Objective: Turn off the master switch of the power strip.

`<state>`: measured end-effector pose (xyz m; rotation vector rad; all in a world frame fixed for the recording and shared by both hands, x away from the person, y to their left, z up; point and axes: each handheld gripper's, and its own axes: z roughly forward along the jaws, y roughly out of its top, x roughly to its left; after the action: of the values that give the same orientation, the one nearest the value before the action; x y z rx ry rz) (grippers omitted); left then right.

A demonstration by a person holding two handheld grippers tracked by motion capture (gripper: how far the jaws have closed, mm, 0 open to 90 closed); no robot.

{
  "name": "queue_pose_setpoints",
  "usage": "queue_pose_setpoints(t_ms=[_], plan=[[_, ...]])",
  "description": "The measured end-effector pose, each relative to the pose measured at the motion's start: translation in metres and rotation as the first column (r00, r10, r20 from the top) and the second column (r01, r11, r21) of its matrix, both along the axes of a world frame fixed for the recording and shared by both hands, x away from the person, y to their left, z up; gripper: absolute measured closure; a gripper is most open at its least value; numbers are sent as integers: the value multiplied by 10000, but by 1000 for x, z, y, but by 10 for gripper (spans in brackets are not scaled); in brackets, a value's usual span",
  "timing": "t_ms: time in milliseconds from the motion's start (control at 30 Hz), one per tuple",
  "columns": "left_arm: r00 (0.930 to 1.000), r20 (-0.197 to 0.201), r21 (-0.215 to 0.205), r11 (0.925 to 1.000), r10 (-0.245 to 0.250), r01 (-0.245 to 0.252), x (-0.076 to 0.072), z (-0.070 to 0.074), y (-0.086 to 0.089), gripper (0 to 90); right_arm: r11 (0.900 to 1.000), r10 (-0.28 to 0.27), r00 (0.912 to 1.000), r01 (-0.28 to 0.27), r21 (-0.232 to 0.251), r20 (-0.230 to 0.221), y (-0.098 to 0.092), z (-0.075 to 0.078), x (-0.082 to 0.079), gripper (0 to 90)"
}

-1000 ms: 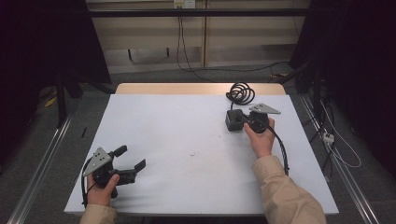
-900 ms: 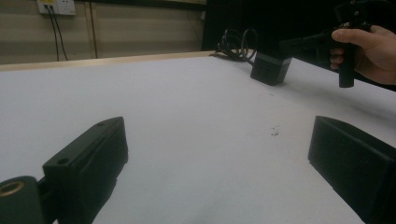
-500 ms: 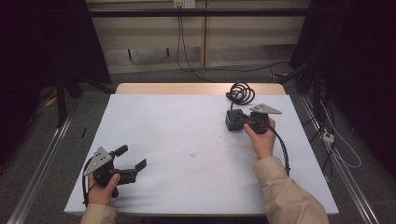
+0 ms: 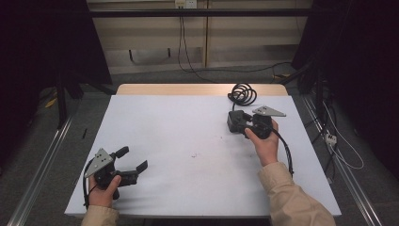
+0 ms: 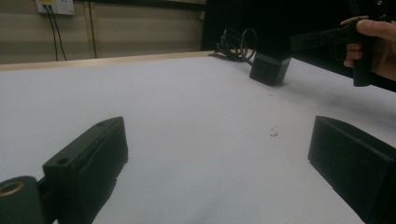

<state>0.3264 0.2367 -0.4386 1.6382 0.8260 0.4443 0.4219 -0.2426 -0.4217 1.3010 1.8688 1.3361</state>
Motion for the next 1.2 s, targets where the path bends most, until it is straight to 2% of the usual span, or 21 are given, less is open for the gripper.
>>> queue_pose_setpoints(t_ms=[67,167,367,467,633,800,1200], plan=[[10000,-5,33,10000,-9,9,0,0,0,47,9999,-22,10000,23,134,-38,-1,0,-3,360],[10000,-4,14,10000,-21,21,0,0,-1,48,10000,14,9999,-13,71,-161,-4,-2,-9,299],[10000,-10,20,10000,-3,3,0,-1,-1,47,9999,127,9998,-126,65,-173,-7,-5,-21,242],[10000,-13,23,10000,4,-4,0,-1,-1,48,9997,200,9997,-198,164,-157,-9,-6,-27,221],[10000,-9,61,10000,0,0,0,-1,-1,47,9995,323,9993,-324,-40,-168,-11,-8,-36,191],[10000,0,48,10000,-2,2,0,-1,-2,48,9989,461,9987,-461,11,-237,-14,-11,-47,169],[10000,-29,65,10000,-28,28,0,-1,-3,48,9972,743,9969,-743,-16,-246,-19,-16,-70,157]])
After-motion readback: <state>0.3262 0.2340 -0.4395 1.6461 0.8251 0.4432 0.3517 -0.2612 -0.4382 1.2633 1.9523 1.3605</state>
